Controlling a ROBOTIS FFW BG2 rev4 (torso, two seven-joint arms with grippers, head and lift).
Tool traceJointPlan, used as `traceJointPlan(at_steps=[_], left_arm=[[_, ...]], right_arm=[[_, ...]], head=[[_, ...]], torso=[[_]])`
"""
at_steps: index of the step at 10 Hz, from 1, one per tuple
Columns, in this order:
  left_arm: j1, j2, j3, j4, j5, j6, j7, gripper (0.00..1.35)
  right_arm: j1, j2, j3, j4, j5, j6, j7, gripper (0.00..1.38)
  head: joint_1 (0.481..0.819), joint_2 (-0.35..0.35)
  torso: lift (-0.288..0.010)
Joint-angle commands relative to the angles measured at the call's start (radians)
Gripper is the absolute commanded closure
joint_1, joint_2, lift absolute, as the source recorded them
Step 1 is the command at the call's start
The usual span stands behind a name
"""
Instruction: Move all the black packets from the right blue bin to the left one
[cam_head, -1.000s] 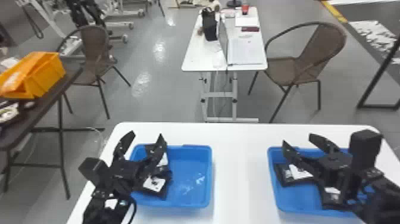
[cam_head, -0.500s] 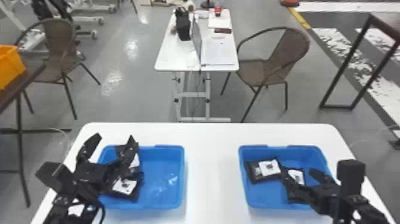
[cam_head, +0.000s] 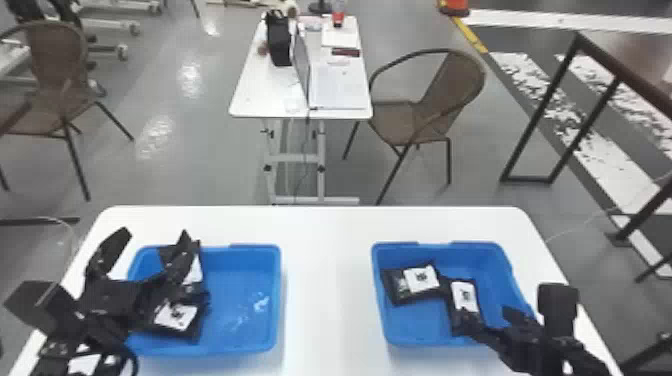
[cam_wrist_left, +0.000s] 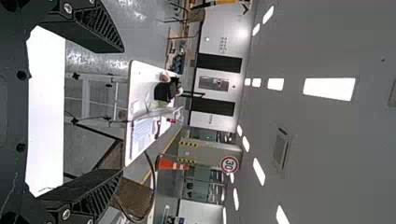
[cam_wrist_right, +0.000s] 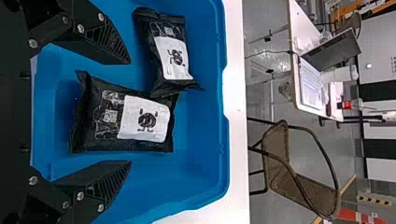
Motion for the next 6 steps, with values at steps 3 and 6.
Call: traceJointPlan(at_steps=[3, 6], left_arm=[[0.001, -0.003, 0.0, 0.0, 0.0, 0.0, 0.0, 0.11], [0.001, -0.003, -0.001, 0.0, 0.003, -0.002, 0.0, 0.11]], right_arm=[[-0.087, -0.006, -0.001, 0.129, 0.044, -0.012, 0.002, 0.3], [-0.113, -0.003, 0.005, 0.19, 0.039, -0.015, 0.0, 0.29]], head=[[0.695, -0.089], [0.695, -0.086]], torso=[[0.0], [0.0]])
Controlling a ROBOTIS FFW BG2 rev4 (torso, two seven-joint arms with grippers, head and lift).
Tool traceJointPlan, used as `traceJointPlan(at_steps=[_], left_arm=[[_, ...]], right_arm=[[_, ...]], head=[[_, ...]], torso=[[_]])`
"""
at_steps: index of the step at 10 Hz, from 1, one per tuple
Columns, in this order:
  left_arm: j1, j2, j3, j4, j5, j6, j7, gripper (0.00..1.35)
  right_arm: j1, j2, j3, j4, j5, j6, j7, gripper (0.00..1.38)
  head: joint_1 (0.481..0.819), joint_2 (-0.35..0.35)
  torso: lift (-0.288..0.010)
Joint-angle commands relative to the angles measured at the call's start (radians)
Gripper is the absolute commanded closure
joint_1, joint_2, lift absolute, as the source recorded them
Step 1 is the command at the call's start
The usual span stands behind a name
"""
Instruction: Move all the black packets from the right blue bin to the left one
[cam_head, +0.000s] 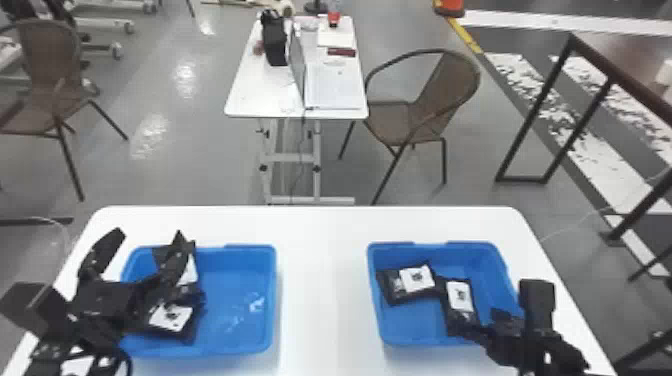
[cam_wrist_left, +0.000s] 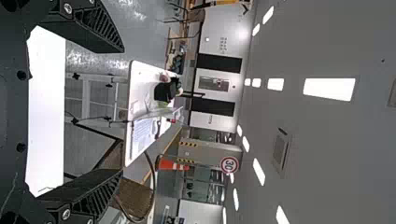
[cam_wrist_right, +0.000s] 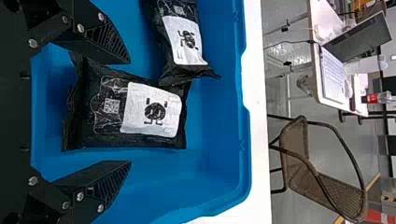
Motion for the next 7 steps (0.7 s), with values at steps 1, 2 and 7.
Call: traceJointPlan(at_steps=[1, 2, 7], left_arm=[[0.001, -0.003, 0.004, 0.0, 0.001, 0.0, 0.0, 0.11], [0.001, -0.003, 0.006, 0.0, 0.001, 0.003, 0.0, 0.11], [0.004, -0.003, 0.006, 0.0, 0.001, 0.013, 0.0, 0.11]], right_arm=[[-0.009, 0.003, 0.002, 0.02, 0.008, 0.002, 0.0, 0.29], [-0.027, 0.003, 0.002, 0.055, 0.017, 0.007, 0.0, 0.3], [-0.081, -0.005, 0.015, 0.114, -0.01, 0.024, 0.0, 0.95]], head=[[0.695, -0.084], [0.695, -0.082], [0.695, -0.072]], torso=[[0.0], [0.0], [0.0]])
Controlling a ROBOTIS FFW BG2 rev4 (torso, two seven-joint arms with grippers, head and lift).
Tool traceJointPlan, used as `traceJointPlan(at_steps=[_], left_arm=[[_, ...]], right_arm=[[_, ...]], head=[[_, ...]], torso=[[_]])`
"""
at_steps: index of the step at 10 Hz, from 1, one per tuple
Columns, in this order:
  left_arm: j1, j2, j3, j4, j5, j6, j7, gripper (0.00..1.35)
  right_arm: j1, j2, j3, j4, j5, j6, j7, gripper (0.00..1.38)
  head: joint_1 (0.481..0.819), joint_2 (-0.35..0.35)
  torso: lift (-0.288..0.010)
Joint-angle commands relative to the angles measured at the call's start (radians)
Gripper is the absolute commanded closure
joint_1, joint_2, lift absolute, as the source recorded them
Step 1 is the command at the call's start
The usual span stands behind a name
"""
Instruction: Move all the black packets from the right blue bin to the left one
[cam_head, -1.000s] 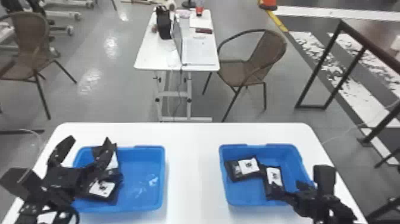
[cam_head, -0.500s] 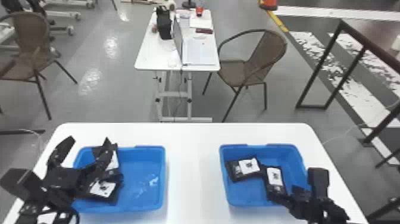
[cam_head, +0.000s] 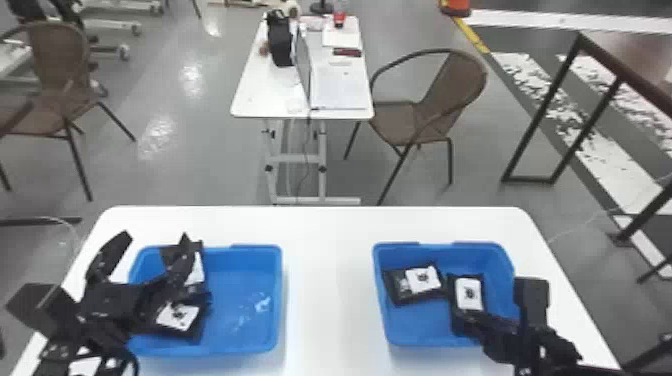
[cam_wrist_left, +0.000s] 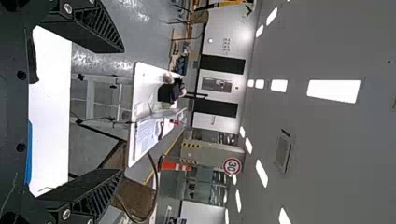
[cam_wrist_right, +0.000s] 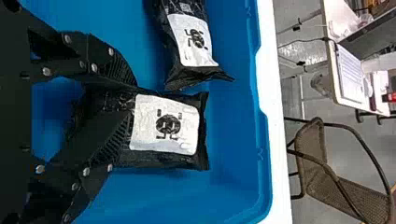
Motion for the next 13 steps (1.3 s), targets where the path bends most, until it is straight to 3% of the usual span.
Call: traceJointPlan(at_steps=[1, 2, 5, 6, 7, 8, 11, 13], left_arm=[[0.003, -0.003, 0.003, 0.002, 0.0, 0.001, 0.0, 0.11], [0.004, -0.003, 0.006, 0.002, 0.0, 0.001, 0.0, 0.11], [0.003, -0.003, 0.004, 0.002, -0.003, 0.0, 0.0, 0.11], [0.001, -0.003, 0.003, 0.002, -0.003, -0.002, 0.0, 0.11], [0.001, -0.003, 0.003, 0.002, -0.003, 0.0, 0.0, 0.11], [0.001, -0.003, 0.003, 0.002, -0.003, 0.0, 0.0, 0.11], [0.0, -0.003, 0.0, 0.002, -0.002, 0.0, 0.0, 0.11], [0.0, -0.003, -0.002, 0.002, 0.0, 0.0, 0.0, 0.11]], right_arm=[[0.003, 0.004, 0.003, -0.033, -0.007, 0.003, -0.013, 1.15], [0.018, 0.016, 0.003, -0.062, -0.036, -0.011, -0.048, 1.25], [0.038, 0.022, 0.012, -0.116, -0.097, -0.036, -0.059, 1.25], [0.044, 0.015, 0.021, -0.143, -0.111, -0.031, -0.059, 1.07], [0.049, 0.008, 0.032, -0.174, -0.108, -0.025, -0.059, 0.44], [0.044, 0.01, 0.035, -0.194, -0.091, -0.008, -0.064, 0.02], [0.029, 0.015, 0.044, -0.235, -0.111, 0.098, -0.18, 0.26], [0.005, 0.016, 0.061, -0.232, -0.139, 0.176, -0.263, 0.28]], head=[[0.695, -0.07], [0.695, -0.07], [0.695, -0.057], [0.695, -0.053], [0.695, -0.051], [0.695, -0.05], [0.695, -0.059], [0.695, -0.067]], torso=[[0.0], [0.0], [0.0], [0.0], [0.0], [0.0], [0.0], [0.0]])
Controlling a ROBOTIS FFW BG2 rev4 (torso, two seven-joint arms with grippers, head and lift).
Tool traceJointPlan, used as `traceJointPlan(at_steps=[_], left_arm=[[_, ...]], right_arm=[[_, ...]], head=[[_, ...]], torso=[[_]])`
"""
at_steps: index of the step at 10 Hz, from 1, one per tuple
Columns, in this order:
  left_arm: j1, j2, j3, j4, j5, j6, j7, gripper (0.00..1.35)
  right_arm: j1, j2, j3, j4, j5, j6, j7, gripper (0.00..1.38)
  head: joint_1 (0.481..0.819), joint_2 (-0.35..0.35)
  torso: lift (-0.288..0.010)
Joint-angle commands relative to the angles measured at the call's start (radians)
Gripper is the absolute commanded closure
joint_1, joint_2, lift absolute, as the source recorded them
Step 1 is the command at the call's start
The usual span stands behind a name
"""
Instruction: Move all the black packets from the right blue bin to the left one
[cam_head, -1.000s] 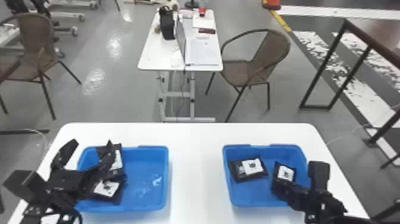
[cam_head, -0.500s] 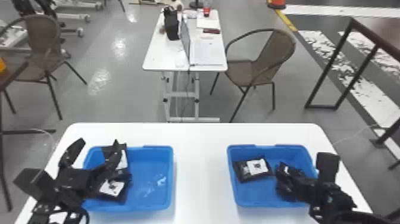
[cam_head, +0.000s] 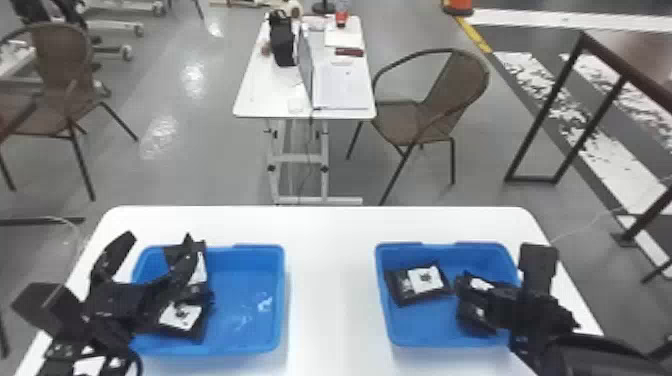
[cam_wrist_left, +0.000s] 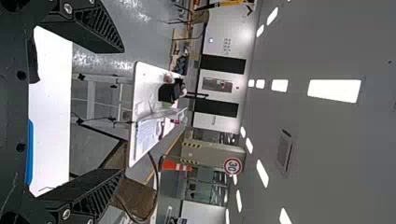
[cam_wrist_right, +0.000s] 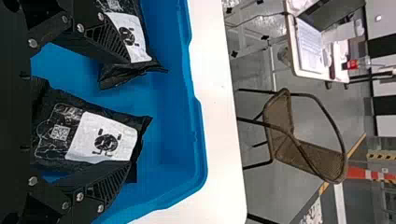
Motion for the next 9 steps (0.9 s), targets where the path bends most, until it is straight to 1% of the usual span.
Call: traceJointPlan(at_steps=[1, 2, 4, 6, 8, 9], left_arm=[[0.0, -0.003, -0.002, 0.002, 0.002, 0.0, 0.0, 0.11], [0.0, -0.003, -0.001, 0.002, 0.005, -0.002, 0.0, 0.11], [0.0, -0.003, -0.001, 0.005, 0.008, -0.003, 0.0, 0.11], [0.002, -0.003, 0.001, 0.005, 0.011, -0.005, 0.0, 0.11], [0.002, -0.003, 0.001, 0.006, 0.013, -0.005, 0.0, 0.11], [0.003, -0.003, 0.001, 0.006, 0.014, -0.005, 0.0, 0.11]], right_arm=[[-0.012, 0.001, 0.023, 0.001, -0.029, 0.048, -0.043, 0.28], [-0.018, 0.002, 0.028, 0.015, -0.049, 0.068, -0.073, 0.28], [-0.034, -0.001, 0.026, 0.072, -0.069, 0.07, -0.08, 0.28], [-0.032, -0.002, 0.023, 0.087, -0.079, 0.076, -0.107, 0.28], [-0.026, -0.013, 0.022, 0.095, -0.094, 0.084, -0.146, 0.28], [-0.028, -0.017, 0.022, 0.107, -0.095, 0.082, -0.153, 0.28]], head=[[0.695, -0.069], [0.695, -0.066], [0.695, -0.058], [0.695, -0.059], [0.695, -0.066], [0.695, -0.074]], torso=[[0.0], [0.0], [0.0], [0.0], [0.0], [0.0]])
